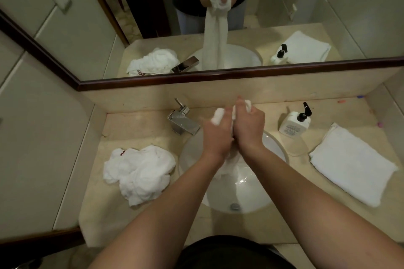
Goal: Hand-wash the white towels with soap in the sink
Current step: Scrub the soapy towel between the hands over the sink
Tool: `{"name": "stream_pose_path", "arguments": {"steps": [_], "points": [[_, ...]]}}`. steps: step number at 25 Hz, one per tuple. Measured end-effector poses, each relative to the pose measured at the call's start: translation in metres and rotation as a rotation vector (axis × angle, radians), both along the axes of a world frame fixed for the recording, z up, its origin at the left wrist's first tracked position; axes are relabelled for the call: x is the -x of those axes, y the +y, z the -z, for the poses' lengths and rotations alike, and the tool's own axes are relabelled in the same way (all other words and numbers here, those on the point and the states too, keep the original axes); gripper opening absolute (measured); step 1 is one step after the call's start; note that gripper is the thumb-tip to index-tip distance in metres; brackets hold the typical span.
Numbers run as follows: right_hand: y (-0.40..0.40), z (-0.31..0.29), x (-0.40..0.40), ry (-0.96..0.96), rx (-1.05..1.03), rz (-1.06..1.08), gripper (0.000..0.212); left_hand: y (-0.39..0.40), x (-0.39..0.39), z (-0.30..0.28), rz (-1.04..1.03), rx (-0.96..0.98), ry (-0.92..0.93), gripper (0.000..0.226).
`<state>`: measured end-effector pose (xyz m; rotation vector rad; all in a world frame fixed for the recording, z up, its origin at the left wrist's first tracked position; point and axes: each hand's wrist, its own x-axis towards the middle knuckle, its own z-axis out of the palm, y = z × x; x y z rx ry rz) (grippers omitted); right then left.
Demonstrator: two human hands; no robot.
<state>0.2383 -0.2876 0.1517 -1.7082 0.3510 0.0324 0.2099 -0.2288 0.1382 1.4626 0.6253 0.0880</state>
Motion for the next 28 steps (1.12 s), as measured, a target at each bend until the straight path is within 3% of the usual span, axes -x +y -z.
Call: {"name": "stream_pose_path", "arguments": {"steps": [5, 10, 13, 16, 19, 21, 23, 26, 28], "points": [[-0.007, -0.012, 0.043, 0.047, -0.126, -0.274, 0.048, 0.010, -0.002, -0.001, -0.311, 0.080, 0.069, 0.036], [-0.040, -0.030, 0.023, 0.172, -0.429, 0.062, 0.034, 0.012, 0.005, -0.005, -0.337, 0.074, -0.009, 0.034], [-0.047, -0.026, 0.016, 0.199, -0.286, 0.085, 0.038, -0.009, 0.008, -0.008, -0.250, 0.094, -0.030, 0.037], [-0.044, -0.021, 0.023, 0.107, -0.194, 0.008, 0.043, -0.031, 0.011, -0.005, -0.184, -0.062, -0.071, 0.062], [-0.038, -0.014, 0.033, -0.088, -0.111, -0.123, 0.046, -0.037, 0.008, -0.002, -0.211, -0.009, -0.095, 0.045], [-0.041, -0.010, 0.026, -0.170, -0.025, -0.134, 0.049, -0.042, 0.009, -0.005, -0.109, 0.007, -0.090, 0.043], [-0.042, -0.005, 0.021, -0.164, -0.015, -0.088, 0.050, -0.045, 0.012, -0.007, -0.033, -0.065, -0.081, 0.042], [-0.036, -0.003, 0.038, -0.122, -0.024, -0.160, 0.049, -0.037, 0.007, -0.015, -0.189, -0.053, 0.027, 0.032], [-0.040, -0.010, 0.043, -0.106, -0.054, -0.181, 0.050, -0.032, 0.006, -0.014, -0.201, -0.092, -0.019, 0.026]]}}
